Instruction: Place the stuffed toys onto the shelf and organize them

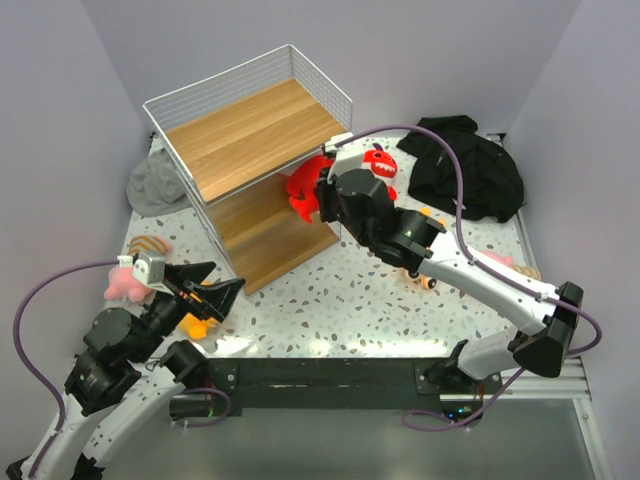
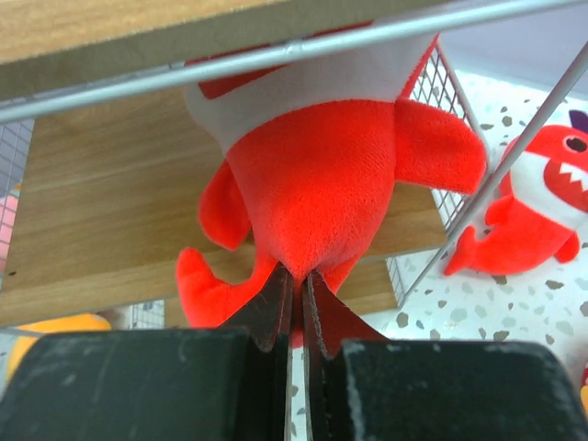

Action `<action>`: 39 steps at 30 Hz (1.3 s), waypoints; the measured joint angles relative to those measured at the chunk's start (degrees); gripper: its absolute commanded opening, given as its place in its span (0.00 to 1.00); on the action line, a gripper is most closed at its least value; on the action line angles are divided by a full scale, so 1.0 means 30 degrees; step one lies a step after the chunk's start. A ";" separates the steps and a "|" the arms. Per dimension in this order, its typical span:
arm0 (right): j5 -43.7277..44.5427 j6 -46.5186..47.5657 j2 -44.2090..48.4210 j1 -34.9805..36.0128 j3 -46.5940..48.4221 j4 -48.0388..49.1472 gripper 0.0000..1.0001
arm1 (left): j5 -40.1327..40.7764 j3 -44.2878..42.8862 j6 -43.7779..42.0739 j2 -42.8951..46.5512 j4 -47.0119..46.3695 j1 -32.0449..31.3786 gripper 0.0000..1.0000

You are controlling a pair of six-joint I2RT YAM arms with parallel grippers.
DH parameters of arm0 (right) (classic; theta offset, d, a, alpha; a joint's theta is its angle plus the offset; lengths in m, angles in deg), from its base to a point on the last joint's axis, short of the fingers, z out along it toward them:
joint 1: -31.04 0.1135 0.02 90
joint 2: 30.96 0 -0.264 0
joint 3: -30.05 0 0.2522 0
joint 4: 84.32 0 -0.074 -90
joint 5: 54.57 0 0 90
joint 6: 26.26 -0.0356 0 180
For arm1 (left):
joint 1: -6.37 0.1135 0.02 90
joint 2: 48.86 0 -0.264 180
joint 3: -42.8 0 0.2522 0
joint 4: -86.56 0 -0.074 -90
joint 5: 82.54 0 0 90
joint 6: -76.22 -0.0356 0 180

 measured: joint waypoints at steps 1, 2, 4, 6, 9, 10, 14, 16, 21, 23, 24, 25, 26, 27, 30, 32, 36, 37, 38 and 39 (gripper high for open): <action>0.0117 0.0204 -0.0080 -0.0036 0.0000 0.0204 0.00 | 0.0000 0.0000 -0.0007 0.0000 0.0007 0.0000 1.00; 0.0138 0.0364 -0.0168 -0.0109 0.0000 0.0364 0.00 | 0.0000 0.0000 0.0000 0.0000 0.0000 0.0000 1.00; 0.0015 0.0670 -0.0342 -0.0350 -0.0007 0.0532 0.00 | 0.0000 0.0000 0.0000 0.0000 0.0000 0.0000 1.00; -0.0313 0.0874 -0.0481 -0.0699 -0.0007 0.0627 0.00 | 0.0000 0.0000 0.0000 0.0000 0.0000 0.0000 1.00; -0.0823 0.1100 -0.0576 -0.1115 -0.0015 0.0685 0.02 | 0.0000 0.0000 -0.0007 0.0000 0.0000 0.0000 1.00; -0.0933 0.1173 -0.0583 -0.1217 -0.0015 0.0729 0.04 | 0.0000 0.0000 -0.0007 0.0000 0.0007 0.0000 1.00; -0.1319 0.1399 -0.0736 -0.1333 -0.0015 0.1056 0.20 | 0.0000 0.0000 0.0000 0.0000 0.0000 0.0000 1.00; -0.1355 0.1545 -0.0947 -0.1333 -0.0015 0.1100 0.31 | 0.0000 0.0000 -0.0007 0.0000 0.0000 0.0000 1.00; -0.1202 0.1559 -0.1457 -0.1333 -0.0015 0.0933 0.45 | -0.0015 0.0000 -0.0007 -0.0007 0.0000 0.0000 1.00; -0.1056 0.1450 -0.1428 -0.1333 -0.0015 0.0823 0.47 | -0.0015 0.0000 -0.0007 -0.0007 0.0000 0.0000 1.00; -0.0969 0.1355 -0.1377 -0.1326 -0.0015 0.0831 0.48 | -0.0015 0.0000 -0.0007 -0.0007 0.0000 0.0000 1.00; -0.0852 0.1224 -0.1319 -0.1326 -0.0029 0.0772 0.48 | -0.0015 0.0000 -0.0007 -0.0007 0.0000 0.0000 1.00; -0.0736 0.1056 -0.1195 -0.1333 -0.0124 0.0750 0.49 | -0.0015 0.0000 -0.0007 0.0000 0.0000 0.0000 1.00; -0.0736 0.0984 -0.1107 -0.1333 -0.0189 0.0729 0.49 | -0.0015 0.0000 -0.0007 0.0000 0.0000 0.0000 1.00; -0.0794 0.0444 -0.0437 -0.1333 -0.0692 0.0612 0.48 | -0.0015 0.0000 -0.0007 0.0000 0.0000 0.0000 1.00; -0.0918 0.0073 0.0124 -0.1333 -0.1137 0.0627 0.47 | -0.0015 0.0000 -0.0007 0.0007 0.0000 0.0000 1.00; -0.1304 -0.0554 0.1151 -0.1333 -0.2412 0.1086 0.44 | -0.0015 0.0000 -0.0007 0.0015 0.0000 0.0000 1.00; -0.1377 -0.0656 0.1246 -0.1333 -0.2630 0.1115 0.44 | -0.0015 0.0000 -0.0007 0.0036 0.0000 0.0000 1.00; -0.1494 -0.0750 0.1239 -0.1333 -0.2732 0.1151 0.43 | -0.0015 0.0000 -0.0007 0.0058 0.0000 0.0000 1.00; -0.1654 -0.0801 0.1158 -0.1333 -0.2783 0.1188 0.41 | -0.0015 0.0000 -0.0007 0.0066 -0.0007 0.0000 1.00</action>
